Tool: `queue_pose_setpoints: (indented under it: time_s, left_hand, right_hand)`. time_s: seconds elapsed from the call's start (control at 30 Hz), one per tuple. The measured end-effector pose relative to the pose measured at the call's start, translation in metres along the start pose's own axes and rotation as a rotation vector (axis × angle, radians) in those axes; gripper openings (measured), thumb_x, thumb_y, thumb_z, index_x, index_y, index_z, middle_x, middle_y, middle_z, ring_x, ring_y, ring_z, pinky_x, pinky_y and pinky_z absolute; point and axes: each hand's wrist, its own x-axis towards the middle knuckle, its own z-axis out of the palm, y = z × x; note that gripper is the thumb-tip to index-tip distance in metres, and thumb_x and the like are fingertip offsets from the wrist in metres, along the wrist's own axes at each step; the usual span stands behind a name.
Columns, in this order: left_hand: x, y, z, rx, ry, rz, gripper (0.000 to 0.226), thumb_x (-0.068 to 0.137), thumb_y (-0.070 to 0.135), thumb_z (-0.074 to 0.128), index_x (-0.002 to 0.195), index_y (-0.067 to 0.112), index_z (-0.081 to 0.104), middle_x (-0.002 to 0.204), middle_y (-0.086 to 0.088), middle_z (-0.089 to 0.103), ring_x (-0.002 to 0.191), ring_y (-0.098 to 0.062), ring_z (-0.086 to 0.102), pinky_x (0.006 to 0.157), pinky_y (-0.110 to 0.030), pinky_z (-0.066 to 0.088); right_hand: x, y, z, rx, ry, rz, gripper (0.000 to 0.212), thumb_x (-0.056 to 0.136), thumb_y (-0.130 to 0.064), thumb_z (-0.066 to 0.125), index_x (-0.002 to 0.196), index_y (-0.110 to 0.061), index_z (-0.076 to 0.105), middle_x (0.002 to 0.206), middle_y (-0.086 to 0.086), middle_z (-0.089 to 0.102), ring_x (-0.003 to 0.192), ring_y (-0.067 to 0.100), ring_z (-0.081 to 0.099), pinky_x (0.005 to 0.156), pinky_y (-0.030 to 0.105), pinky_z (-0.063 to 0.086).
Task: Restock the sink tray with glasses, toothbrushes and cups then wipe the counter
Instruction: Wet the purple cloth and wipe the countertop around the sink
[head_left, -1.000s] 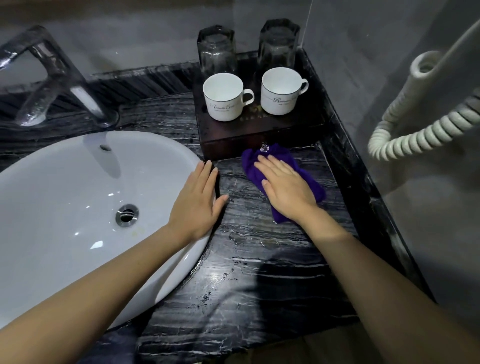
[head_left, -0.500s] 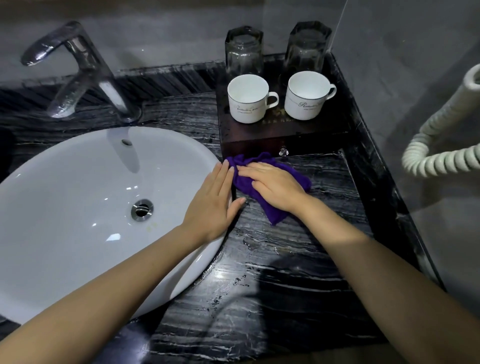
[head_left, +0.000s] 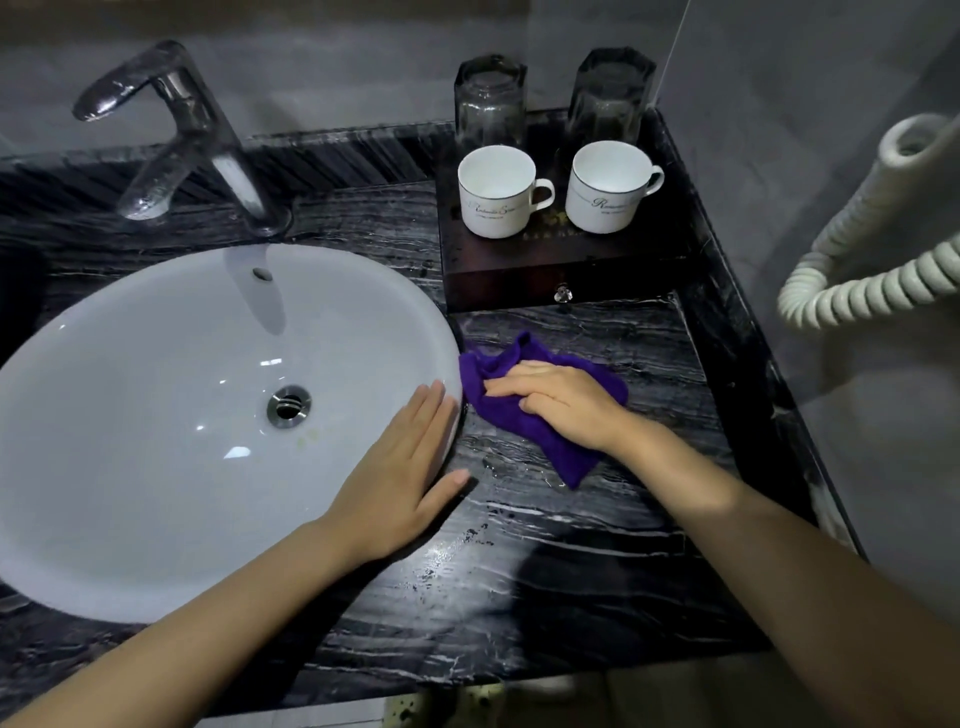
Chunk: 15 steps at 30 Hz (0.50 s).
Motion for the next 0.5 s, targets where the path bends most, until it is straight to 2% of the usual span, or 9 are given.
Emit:
queue_pose_setpoints:
  time_s: [0.1,0.33,0.43,0.5]
  left_hand:
    - [-0.013,-0.004,-0.003,0.057,-0.023,0.04,0.071,0.094,0.056,0.021,0.147,0.008,0.014,0.157,-0.008,0.007,0.145,-0.016,0.0,0.118,-0.025,-0.001]
    - [-0.016,-0.004,-0.002,0.07,-0.045,0.059,0.072,0.094,0.056,0.02,0.147,0.008,0.013,0.157,-0.009,0.006,0.145,-0.016,-0.002,0.118,-0.024,-0.003]
    - [-0.015,-0.005,-0.003,0.076,-0.042,0.074,0.075,0.093,0.057,0.021,0.147,0.006,0.013,0.156,-0.011,0.005,0.144,-0.015,-0.004,0.117,-0.022,-0.006]
    - [-0.015,-0.004,-0.004,0.079,-0.034,0.082,0.076,0.092,0.058,0.02,0.146,0.006,0.012,0.155,-0.01,0.004,0.143,-0.014,-0.005,0.116,-0.02,-0.007]
  right_hand:
    - [-0.011,-0.002,0.005,0.014,-0.025,0.001,0.049,0.079,-0.015,0.038,0.12,-0.02,0.065,0.129,0.0,0.06,0.125,0.014,0.047,0.109,0.029,0.031]
    - [-0.03,-0.015,0.021,-0.03,-0.014,0.049,0.046,0.09,-0.012,0.04,0.13,-0.029,0.054,0.135,-0.009,0.053,0.128,0.011,0.041,0.111,0.031,0.03]
    - [-0.037,-0.026,0.027,-0.128,-0.015,0.061,0.045,0.096,-0.016,0.038,0.138,-0.03,0.044,0.146,-0.013,0.041,0.134,0.008,0.031,0.112,0.019,0.017]
    - [-0.042,-0.032,0.033,-0.209,-0.001,0.041,0.045,0.097,-0.02,0.036,0.142,-0.029,0.037,0.152,-0.013,0.032,0.138,0.007,0.025,0.114,0.02,0.012]
